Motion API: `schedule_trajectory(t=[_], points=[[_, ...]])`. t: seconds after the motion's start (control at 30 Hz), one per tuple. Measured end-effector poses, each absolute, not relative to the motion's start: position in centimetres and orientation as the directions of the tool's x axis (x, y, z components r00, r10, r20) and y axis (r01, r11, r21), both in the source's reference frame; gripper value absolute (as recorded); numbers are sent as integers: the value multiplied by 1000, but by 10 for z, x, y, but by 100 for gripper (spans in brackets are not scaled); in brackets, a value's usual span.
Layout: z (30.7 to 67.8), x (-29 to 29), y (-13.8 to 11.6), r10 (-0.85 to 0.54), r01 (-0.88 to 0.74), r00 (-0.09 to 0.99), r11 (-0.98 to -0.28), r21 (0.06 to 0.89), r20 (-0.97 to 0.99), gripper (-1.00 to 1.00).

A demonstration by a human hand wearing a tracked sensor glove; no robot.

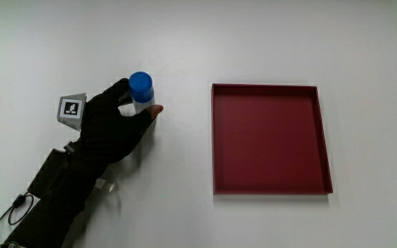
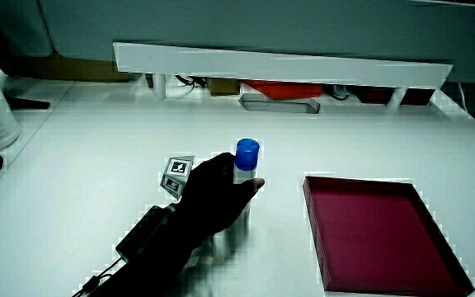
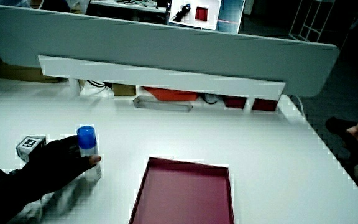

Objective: Pick glue from desk

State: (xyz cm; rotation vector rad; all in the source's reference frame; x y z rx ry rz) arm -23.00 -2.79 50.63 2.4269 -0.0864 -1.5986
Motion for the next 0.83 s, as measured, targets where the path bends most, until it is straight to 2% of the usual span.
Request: schedule_trajectory(t=[0.03, 0.07, 0.13, 0.17, 0.23, 0.33, 0.37, 0.4, 0.47, 0.57, 0.6, 0.63, 0.7, 0.73, 0.77, 0.8, 0.83], points=[[502, -227, -29, -195, 69, 418, -967, 245, -887, 100], [499, -225, -32, -146, 96, 419, -974, 203, -896, 100], [487, -218, -35, -118, 111, 426, -977, 181, -897, 100], [483, -217, -36, -139, 104, 464, -972, 209, -875, 100], [472, -208, -40, -109, 127, 436, -975, 181, -893, 100], [464, -196, -45, -128, 139, 409, -970, 201, -903, 100], [457, -188, -46, -116, 162, 366, -969, 186, -923, 100], [458, -184, -49, -64, 180, 341, -975, 132, -938, 100], [454, -176, -52, -56, 185, 373, -974, 134, -926, 100], [449, -160, -56, -31, 229, 258, -969, 92, -966, 100], [448, -155, -58, 0, 238, 252, -969, 62, -968, 100], [447, -152, -59, 5, 241, 345, -967, 83, -939, 100], [446, -141, -61, 11, 253, 334, -964, 78, -943, 100], [449, -136, -62, 38, 266, 292, -963, 42, -956, 100], [448, -130, -62, 14, 276, 270, -959, 64, -963, 100], [449, -127, -63, 10, 270, 321, -960, 82, -947, 100], [452, -123, -63, 26, 276, 293, -959, 58, -956, 100]])
